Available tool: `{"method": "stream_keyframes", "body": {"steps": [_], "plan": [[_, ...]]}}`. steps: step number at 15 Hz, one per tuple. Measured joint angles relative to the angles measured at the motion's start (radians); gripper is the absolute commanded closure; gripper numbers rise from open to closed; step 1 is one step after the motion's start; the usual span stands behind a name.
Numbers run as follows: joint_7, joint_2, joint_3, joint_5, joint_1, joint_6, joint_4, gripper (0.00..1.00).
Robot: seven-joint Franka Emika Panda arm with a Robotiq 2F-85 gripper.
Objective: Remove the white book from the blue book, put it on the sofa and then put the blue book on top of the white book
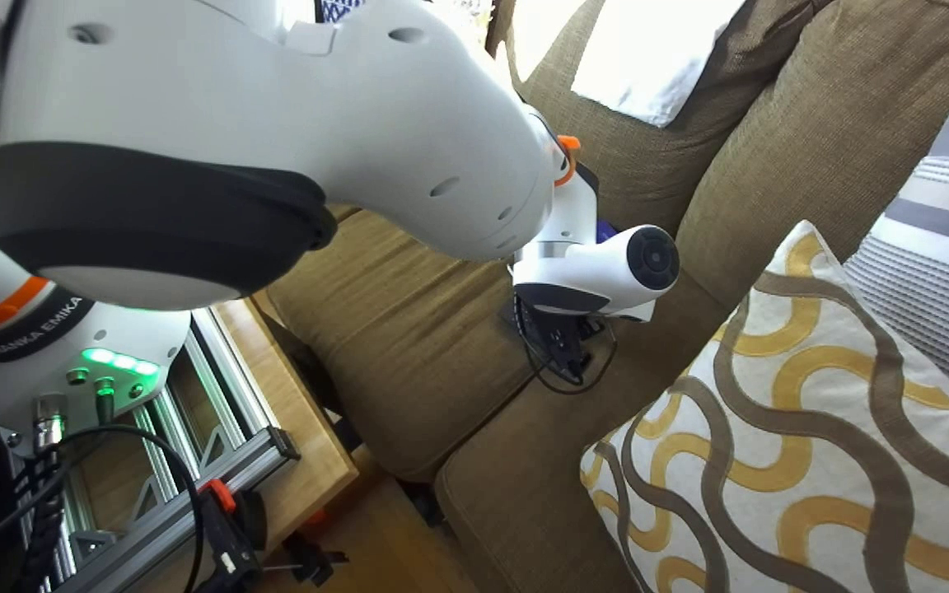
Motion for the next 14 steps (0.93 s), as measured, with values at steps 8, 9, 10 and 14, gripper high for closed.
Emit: {"method": "stream_keyframes", "body": {"steps": [8, 9, 10, 14], "plan": [[-0.07, 0.121, 0.011, 0.088, 0.0, -0.171, 0.201, 0.61], [-0.076, 0.131, 0.01, 0.096, 0.0, -0.19, 0.223, 0.67], [-0.081, 0.133, 0.008, 0.108, 0.0, -0.203, 0.233, 0.75], [-0.093, 0.126, 0.003, 0.152, 0.001, -0.244, 0.244, 1.0]]}}
